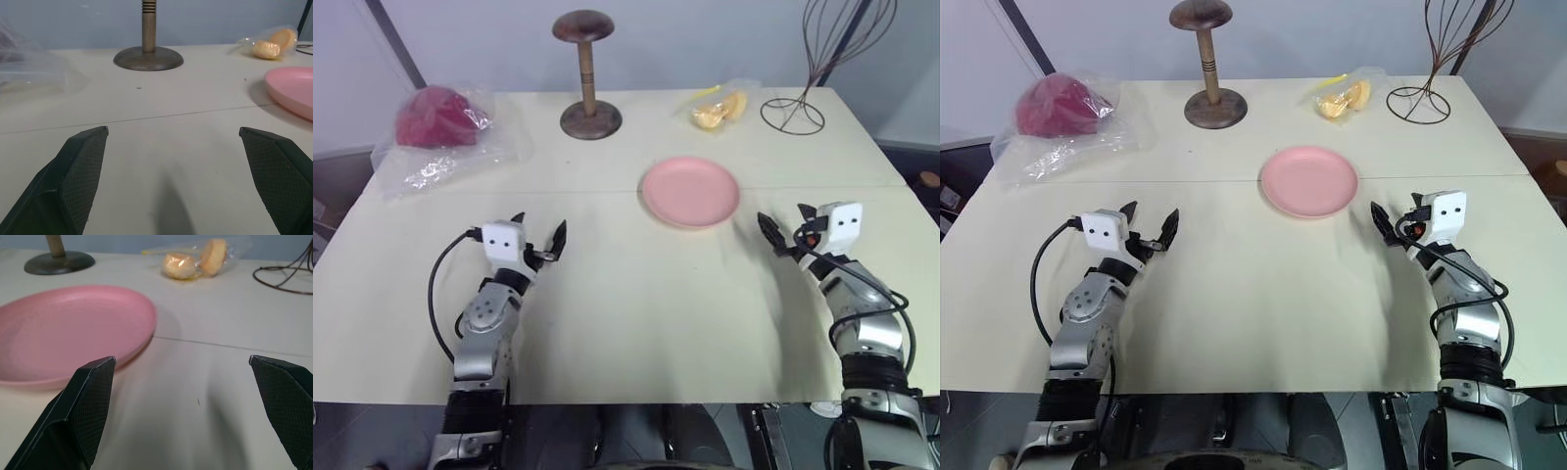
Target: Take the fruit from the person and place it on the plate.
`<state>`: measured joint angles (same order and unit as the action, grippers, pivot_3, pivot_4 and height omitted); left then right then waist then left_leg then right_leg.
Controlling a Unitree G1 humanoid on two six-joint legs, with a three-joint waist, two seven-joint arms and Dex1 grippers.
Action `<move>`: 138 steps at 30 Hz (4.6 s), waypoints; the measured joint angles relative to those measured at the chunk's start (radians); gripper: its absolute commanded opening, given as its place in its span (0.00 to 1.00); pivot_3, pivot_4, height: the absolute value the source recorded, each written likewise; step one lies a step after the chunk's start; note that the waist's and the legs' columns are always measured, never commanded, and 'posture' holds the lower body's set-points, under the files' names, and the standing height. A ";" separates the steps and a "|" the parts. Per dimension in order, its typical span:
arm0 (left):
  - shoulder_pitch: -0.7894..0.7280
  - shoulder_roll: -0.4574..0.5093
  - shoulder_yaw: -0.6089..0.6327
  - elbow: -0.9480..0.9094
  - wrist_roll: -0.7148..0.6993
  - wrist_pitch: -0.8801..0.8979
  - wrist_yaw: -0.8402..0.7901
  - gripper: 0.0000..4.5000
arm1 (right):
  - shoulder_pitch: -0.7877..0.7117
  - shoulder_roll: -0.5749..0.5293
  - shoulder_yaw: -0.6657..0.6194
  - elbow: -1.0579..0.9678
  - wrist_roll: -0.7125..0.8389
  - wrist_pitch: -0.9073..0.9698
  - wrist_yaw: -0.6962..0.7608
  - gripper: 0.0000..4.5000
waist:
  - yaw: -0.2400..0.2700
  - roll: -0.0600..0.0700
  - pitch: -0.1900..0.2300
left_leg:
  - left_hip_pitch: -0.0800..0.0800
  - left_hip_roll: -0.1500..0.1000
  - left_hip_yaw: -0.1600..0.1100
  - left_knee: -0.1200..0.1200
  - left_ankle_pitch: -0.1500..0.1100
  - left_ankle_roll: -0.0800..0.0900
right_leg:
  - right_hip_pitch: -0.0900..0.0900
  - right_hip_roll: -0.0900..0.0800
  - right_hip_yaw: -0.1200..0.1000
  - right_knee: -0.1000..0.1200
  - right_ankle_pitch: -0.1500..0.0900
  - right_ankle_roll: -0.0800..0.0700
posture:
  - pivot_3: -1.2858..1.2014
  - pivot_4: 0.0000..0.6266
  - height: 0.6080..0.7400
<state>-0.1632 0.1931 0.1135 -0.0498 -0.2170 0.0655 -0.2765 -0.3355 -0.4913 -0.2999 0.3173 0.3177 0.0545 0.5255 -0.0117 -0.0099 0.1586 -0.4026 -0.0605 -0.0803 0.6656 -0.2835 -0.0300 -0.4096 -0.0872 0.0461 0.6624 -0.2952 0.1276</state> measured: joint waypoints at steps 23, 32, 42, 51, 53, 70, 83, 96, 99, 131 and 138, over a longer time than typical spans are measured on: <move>-0.014 0.000 0.002 0.000 -0.023 0.009 0.000 1.00 | 0.014 0.005 0.001 -0.002 -0.001 0.000 -0.033 1.00 | 0.000 0.000 0.000 | 0.000 0.000 0.000 0.000 0.000 0.000 | 0.000 0.000 0.000 0.000 0.000 0.000 | 0.52 0.24 1.00; -0.014 0.003 0.001 0.000 -0.021 0.008 -0.003 1.00 | 0.030 0.006 0.001 -0.002 -0.001 0.000 -0.047 1.00 | 0.000 0.000 0.000 | 0.000 0.000 0.000 0.000 0.000 0.000 | 0.000 0.000 0.000 0.000 0.000 0.000 | 0.52 0.24 1.00; -0.025 0.008 0.001 0.004 -0.012 0.007 -0.006 1.00 | 0.035 0.007 0.001 -0.010 -0.001 0.000 -0.057 1.00 | 0.000 0.000 0.000 | 0.000 0.000 0.000 0.000 0.000 0.000 | 0.000 0.000 0.000 0.000 0.000 0.000 | 0.52 0.24 1.00; -0.033 0.009 0.001 0.009 -0.010 0.005 -0.004 1.00 | 0.035 0.008 0.003 -0.010 -0.002 0.000 -0.062 1.00 | 0.000 0.000 0.000 | 0.000 0.000 0.000 0.000 0.000 0.000 | 0.000 0.000 0.000 0.000 0.000 0.000 | 0.52 0.24 1.00; -0.033 0.009 0.001 0.009 -0.010 0.005 -0.003 1.00 | 0.035 0.008 0.004 -0.010 -0.003 0.000 -0.064 1.00 | 0.000 0.000 0.000 | 0.000 0.000 0.000 0.000 0.000 0.000 | 0.000 0.000 0.000 0.000 0.000 0.000 | 0.52 0.24 1.00; -0.248 0.225 -0.063 -0.135 -0.265 0.245 -0.398 1.00 | 0.035 0.008 0.009 -0.031 -0.019 0.005 -0.078 1.00 | -0.003 0.000 0.000 | 0.000 0.000 0.000 0.000 0.000 0.000 | 0.000 0.000 0.000 0.000 0.000 0.000 | 0.52 0.24 1.00; -0.329 0.263 -0.099 -0.139 -0.292 0.360 -0.479 1.00 | -0.205 -0.036 -0.096 -0.452 0.277 0.362 -0.212 1.00 | 0.001 0.001 0.001 | 0.000 0.000 -0.001 0.000 0.000 0.000 | 0.001 0.000 -0.001 -0.001 0.000 0.000 | 0.52 0.24 1.00; -0.268 0.240 -0.102 -0.179 -0.267 0.360 -0.430 1.00 | -0.328 -0.016 -0.055 -0.221 0.253 0.360 -0.170 1.00 | -0.005 0.001 0.001 | 0.000 0.000 -0.001 -0.001 0.000 0.000 | 0.000 0.000 -0.001 -0.001 0.000 0.000 | 0.52 0.24 1.00; -0.243 0.241 -0.098 -0.216 -0.266 0.361 -0.410 1.00 | -0.361 -0.006 -0.041 -0.157 0.245 0.346 -0.143 1.00 | -0.005 0.001 0.001 | 0.000 0.000 0.000 -0.001 0.000 0.000 | 0.000 0.000 0.000 -0.001 0.000 0.000 | 0.52 0.24 1.00; -0.113 0.250 -0.088 -0.179 -0.184 0.317 -0.349 1.00 | -0.388 0.100 0.208 0.084 0.046 0.336 -0.012 0.72 | -0.002 0.001 0.001 | -0.002 0.000 -0.001 -0.001 0.000 0.000 | -0.002 0.000 -0.001 -0.001 0.000 0.000 | 0.52 0.24 1.00; -0.081 0.239 -0.081 -0.190 -0.184 0.313 -0.314 1.00 | -0.422 0.123 0.213 0.182 -0.001 0.254 -0.005 0.99 | -0.007 0.001 0.001 | -0.002 0.000 -0.001 -0.001 0.000 0.000 | -0.003 0.000 -0.001 -0.001 0.000 0.000 | 0.52 0.24 1.00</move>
<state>-0.2446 0.4317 0.0329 -0.2401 -0.4006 0.3782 -0.5906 -0.7579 -0.3685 -0.0873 0.4997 0.3171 0.3087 0.5207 -0.0190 -0.0085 0.1598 -0.4046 -0.0602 -0.0811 0.6648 -0.2834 -0.0301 -0.4123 -0.0872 0.0456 0.6617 -0.2953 0.1275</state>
